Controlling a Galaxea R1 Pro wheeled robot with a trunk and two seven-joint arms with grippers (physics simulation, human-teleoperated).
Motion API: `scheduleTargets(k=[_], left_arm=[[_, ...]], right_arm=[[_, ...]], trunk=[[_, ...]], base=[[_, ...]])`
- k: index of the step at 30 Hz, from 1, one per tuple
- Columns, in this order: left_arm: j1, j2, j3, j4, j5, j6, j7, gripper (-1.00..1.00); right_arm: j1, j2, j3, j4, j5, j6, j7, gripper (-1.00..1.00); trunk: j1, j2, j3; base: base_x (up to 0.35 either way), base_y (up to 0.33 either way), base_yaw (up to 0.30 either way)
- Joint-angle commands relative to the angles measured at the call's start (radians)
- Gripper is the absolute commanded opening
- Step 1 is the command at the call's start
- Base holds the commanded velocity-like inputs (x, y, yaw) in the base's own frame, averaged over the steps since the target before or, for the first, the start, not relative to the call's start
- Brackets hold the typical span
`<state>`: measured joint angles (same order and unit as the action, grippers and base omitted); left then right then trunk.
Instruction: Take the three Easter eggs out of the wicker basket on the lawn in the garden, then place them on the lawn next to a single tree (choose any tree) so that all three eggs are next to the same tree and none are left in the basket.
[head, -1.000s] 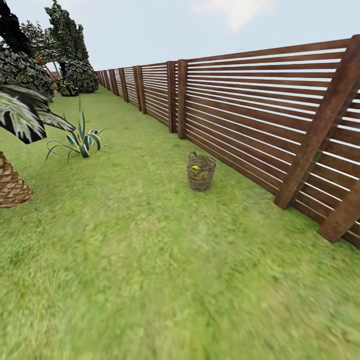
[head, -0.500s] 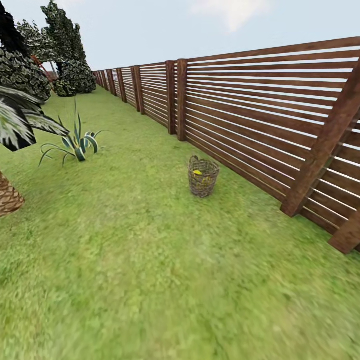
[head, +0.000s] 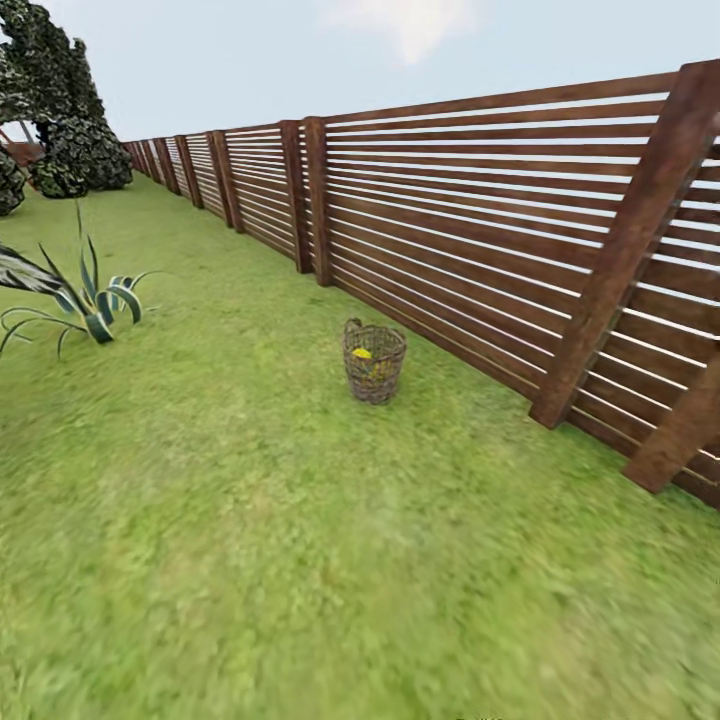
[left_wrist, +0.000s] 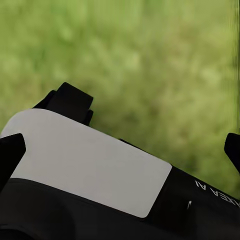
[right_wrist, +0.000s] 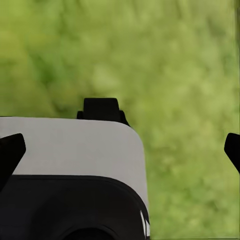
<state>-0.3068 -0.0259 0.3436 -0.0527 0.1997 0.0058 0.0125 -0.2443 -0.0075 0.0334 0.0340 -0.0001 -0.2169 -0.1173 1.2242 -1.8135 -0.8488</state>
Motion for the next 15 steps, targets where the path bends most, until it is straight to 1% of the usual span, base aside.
scheduleTargets(k=[1, 2, 5, 11, 15], left_arm=[[0.000, 0.000, -0.002, -0.001, 0.010, 0.000, 0.001, 1.00], [0.000, 0.000, -0.002, -0.001, 0.011, 0.000, 0.001, 1.00], [0.000, 0.000, -0.002, -0.001, 0.012, 0.000, 0.001, 1.00], [0.000, 0.000, -0.002, -0.001, 0.012, 0.000, 0.000, 1.00], [0.000, 0.000, -0.002, -0.001, 0.012, 0.000, 0.000, 1.00]], right_arm=[[-0.002, 0.000, 0.003, 0.003, 0.000, -0.006, -0.003, 1.00], [-0.001, 0.000, 0.003, 0.003, 0.000, -0.006, -0.003, 1.00], [-0.002, 0.000, 0.003, 0.003, 0.000, -0.006, -0.003, 1.00], [-0.001, 0.000, 0.003, 0.003, 0.000, -0.006, -0.003, 1.00], [-0.001, 0.000, 0.003, 0.003, 0.000, -0.006, -0.002, 1.00]], trunk=[[0.000, 0.000, -0.001], [0.000, 0.000, -0.001], [0.000, 0.000, -0.001], [0.000, 0.000, -0.001], [0.000, 0.000, -0.001]], base=[[0.027, 0.005, -0.280], [0.017, 0.019, -0.280], [0.004, 0.224, -0.280], [0.001, 0.304, -0.280], [0.055, 0.322, -0.280]])
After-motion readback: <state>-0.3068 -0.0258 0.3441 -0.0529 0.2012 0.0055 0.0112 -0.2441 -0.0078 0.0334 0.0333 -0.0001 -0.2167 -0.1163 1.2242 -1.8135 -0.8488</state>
